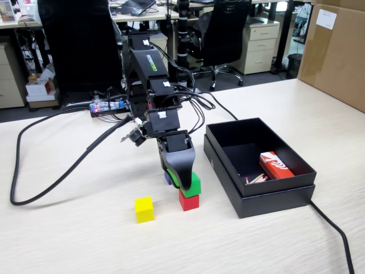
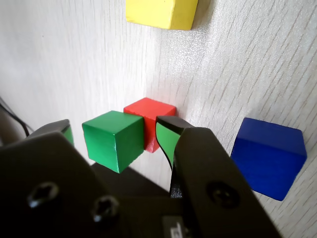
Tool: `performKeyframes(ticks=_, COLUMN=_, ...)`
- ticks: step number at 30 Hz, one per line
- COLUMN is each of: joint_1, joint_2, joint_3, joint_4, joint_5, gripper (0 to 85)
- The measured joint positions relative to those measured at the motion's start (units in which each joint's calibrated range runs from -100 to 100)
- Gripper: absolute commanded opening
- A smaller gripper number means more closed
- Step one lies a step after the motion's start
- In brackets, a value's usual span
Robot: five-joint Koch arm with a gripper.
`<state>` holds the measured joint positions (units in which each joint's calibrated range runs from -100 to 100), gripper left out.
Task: Put the green cube on top of the red cube
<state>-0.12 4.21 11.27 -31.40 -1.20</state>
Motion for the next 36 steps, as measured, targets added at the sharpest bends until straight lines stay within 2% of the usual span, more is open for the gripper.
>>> performKeyframes(ticks=12, joint_1=-0.05, joint_2=-1.29, joint_3=-4.38, joint_4=0.0, joint_5=-0.24, gripper=46.5)
performKeyframes(ticks=27, joint_1=-0.29, joint_2=-33.66, joint_3=-24.01, joint_4=0.0, joint_5=-0.88, gripper=46.9)
performKeyframes(ticks=36, joint_1=-0.54, joint_2=-68.35, joint_3=-57.14, joint_4=0.15, joint_5=-1.81, gripper=48.8)
